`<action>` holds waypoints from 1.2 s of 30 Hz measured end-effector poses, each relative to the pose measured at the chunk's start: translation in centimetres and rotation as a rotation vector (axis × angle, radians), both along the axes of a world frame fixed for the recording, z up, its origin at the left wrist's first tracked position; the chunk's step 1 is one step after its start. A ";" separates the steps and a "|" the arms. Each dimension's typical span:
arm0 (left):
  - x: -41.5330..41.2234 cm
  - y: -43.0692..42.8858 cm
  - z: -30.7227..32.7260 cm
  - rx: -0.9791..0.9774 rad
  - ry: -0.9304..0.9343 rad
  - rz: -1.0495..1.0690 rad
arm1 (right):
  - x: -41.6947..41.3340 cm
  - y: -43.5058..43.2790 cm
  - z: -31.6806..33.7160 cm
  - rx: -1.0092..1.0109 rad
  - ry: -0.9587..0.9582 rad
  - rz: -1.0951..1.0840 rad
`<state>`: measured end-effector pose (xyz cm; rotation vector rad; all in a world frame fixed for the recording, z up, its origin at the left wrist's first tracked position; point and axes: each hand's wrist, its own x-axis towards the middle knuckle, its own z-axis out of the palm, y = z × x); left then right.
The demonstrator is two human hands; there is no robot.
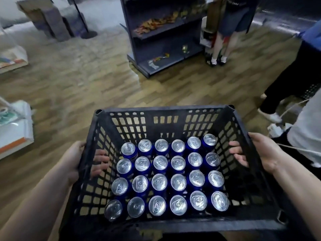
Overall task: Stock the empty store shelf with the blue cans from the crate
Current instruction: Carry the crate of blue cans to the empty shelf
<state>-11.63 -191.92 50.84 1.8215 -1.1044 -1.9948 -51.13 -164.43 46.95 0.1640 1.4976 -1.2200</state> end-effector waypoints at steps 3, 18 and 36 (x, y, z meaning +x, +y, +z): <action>-6.5 -6.4 0.0 0.016 0.029 -0.013 | -5.5 -4.8 0.6 -0.026 -0.002 -0.052; -45.8 -35.4 0.0 0.040 0.099 -0.376 | -33.8 -22.1 3.1 -0.064 0.073 -0.358; -101.2 -51.2 -0.9 0.068 0.062 -0.730 | -74.9 -31.6 3.3 -0.016 0.102 -0.670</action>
